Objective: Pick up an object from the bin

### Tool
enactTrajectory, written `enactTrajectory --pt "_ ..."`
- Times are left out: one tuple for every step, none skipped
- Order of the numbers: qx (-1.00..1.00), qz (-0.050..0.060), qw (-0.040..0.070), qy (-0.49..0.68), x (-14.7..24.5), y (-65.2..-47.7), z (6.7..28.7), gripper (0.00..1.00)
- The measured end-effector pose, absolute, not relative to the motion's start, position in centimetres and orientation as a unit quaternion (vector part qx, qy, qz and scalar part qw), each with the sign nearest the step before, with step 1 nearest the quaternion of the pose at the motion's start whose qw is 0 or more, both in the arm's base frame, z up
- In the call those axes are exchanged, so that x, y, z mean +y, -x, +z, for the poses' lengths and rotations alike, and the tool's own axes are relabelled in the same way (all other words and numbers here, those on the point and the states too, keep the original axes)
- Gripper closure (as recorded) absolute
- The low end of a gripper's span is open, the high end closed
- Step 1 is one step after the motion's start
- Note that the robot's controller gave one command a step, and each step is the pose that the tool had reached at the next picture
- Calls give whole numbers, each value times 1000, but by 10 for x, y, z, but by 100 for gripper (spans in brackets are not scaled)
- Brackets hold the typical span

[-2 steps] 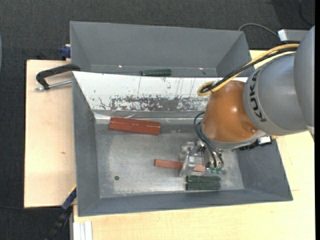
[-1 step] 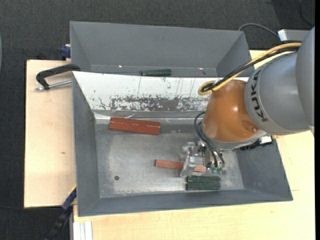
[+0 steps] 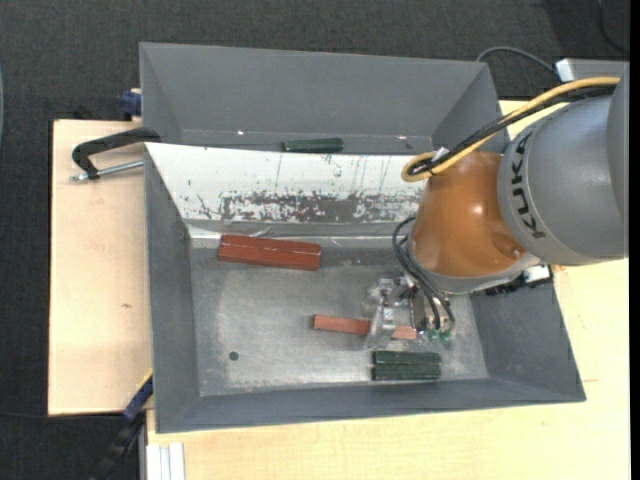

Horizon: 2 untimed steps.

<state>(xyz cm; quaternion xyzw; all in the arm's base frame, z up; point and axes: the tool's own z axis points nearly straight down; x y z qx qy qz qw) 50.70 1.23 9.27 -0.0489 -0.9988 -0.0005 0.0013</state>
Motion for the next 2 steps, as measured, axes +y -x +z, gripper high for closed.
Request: enactTrajectory --pt "-999 -1 1 49 12 -507 111 100" --pt "-999 -1 -3 49 13 -509 129 100"
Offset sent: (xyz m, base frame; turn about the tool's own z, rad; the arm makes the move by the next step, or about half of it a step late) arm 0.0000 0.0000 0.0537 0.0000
